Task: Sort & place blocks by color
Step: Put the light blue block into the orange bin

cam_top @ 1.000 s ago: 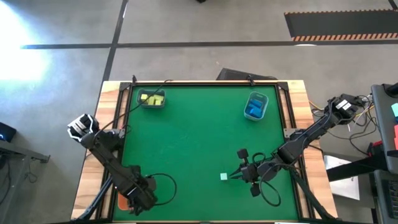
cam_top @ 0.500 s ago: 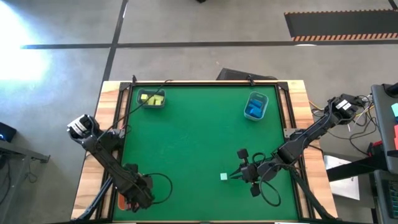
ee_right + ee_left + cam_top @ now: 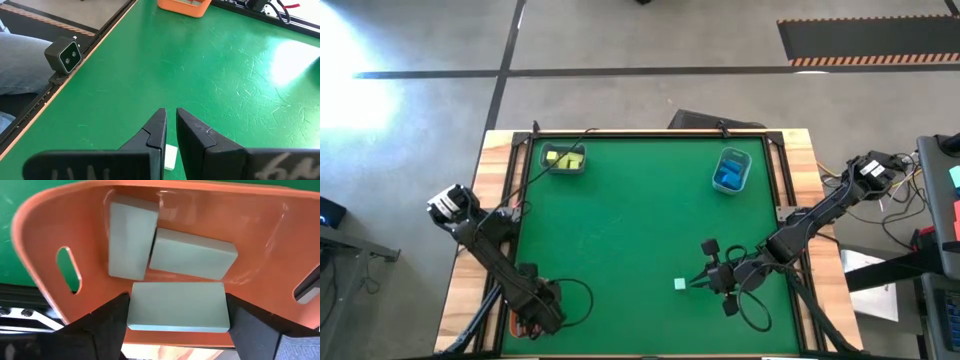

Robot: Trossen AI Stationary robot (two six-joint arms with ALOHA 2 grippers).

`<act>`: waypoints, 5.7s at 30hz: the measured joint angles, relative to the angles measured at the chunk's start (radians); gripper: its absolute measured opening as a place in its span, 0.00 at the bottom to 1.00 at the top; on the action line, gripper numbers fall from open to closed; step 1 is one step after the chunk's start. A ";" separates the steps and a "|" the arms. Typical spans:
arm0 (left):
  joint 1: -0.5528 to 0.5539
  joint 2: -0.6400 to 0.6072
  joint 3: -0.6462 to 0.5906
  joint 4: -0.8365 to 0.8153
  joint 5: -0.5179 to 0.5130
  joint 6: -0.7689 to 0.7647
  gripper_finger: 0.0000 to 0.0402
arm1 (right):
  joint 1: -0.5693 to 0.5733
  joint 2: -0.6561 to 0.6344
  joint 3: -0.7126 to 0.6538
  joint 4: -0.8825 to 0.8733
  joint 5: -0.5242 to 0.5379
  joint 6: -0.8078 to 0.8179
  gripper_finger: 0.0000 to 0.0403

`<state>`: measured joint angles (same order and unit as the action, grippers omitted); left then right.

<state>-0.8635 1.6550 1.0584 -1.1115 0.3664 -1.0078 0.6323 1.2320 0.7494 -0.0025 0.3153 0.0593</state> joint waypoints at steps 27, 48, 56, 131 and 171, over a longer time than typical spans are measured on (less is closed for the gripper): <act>-0.009 0.000 -0.013 0.039 0.007 -0.001 0.72 | 0.000 0.000 0.000 0.000 0.000 0.000 0.08; -0.009 0.000 -0.014 0.058 0.048 0.003 0.77 | 0.000 0.000 0.000 0.000 -0.001 0.000 0.08; -0.009 0.000 -0.012 0.061 0.049 0.002 0.81 | 0.000 0.000 0.000 0.000 -0.001 0.000 0.08; 0.367 -0.021 0.244 0.739 -1.139 1.127 0.81 | -0.013 0.374 0.081 -0.080 0.065 0.476 0.47; 0.366 -0.021 0.244 0.833 -1.138 1.117 0.81 | -0.042 0.402 0.080 -0.018 0.059 0.386 0.29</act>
<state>-0.4973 1.6337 1.3022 -0.2785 -0.7719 0.1093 0.5903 1.6340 0.8295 -0.0201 0.3747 0.4451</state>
